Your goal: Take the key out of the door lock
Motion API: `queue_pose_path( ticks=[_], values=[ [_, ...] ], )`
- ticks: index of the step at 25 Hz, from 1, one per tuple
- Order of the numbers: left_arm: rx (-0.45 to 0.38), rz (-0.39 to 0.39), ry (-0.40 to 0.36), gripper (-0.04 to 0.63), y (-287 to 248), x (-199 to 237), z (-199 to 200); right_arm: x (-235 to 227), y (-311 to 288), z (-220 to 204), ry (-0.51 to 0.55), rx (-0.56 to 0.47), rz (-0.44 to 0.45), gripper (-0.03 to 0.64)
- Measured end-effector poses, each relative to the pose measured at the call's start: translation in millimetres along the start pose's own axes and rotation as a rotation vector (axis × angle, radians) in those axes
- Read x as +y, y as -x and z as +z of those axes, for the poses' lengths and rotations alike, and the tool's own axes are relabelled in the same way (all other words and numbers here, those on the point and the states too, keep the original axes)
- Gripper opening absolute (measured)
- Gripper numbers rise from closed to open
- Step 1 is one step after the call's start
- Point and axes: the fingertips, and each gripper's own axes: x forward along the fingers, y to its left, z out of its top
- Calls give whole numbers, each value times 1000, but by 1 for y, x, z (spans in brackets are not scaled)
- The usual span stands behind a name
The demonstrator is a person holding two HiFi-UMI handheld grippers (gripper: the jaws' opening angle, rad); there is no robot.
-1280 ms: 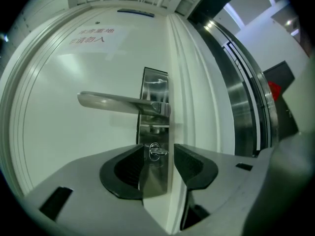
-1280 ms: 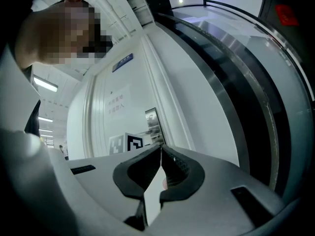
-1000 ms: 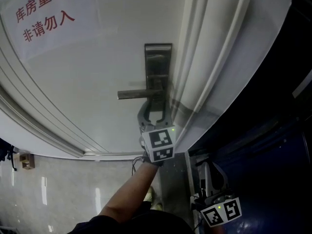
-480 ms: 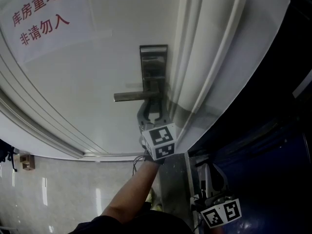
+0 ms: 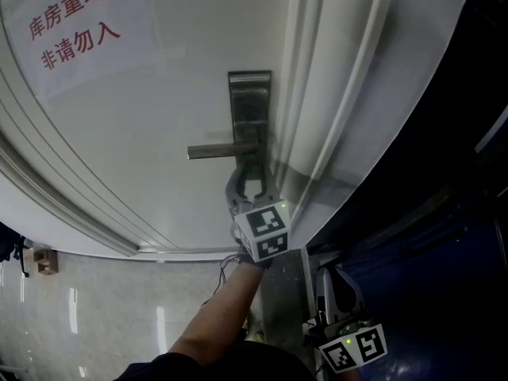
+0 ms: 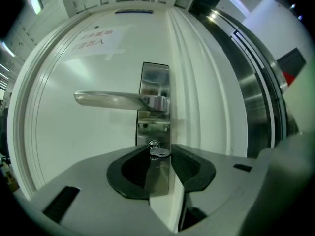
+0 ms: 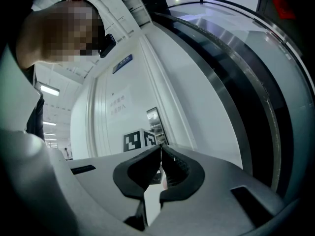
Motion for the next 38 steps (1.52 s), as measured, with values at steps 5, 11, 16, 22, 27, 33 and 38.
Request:
queue_pose_path(
  ticks=[5,11,16,22,27,33,38],
  values=[
    [5,-10,11,130,14,-3,1,10,9,1,4,-2,18,17],
    [5,-29,-4,130,41,-3,2,26,20,0,7,-3,55,17],
    [-6,-57,-15,130,72,-6,8,39,27,-3,21,2,80,17],
    [-32,-85,-27,130,107,-9,16,56,39,-3,42,11,120,17],
    [-49,-102,-25,130,136,-9,22,67,53,-2,63,22,140,15],
    [-50,-123,-25,130,163,-11,25,73,65,-1,83,31,148,15],
    [-54,-114,-29,130,171,-8,28,79,68,-2,85,38,162,14]
  ],
)
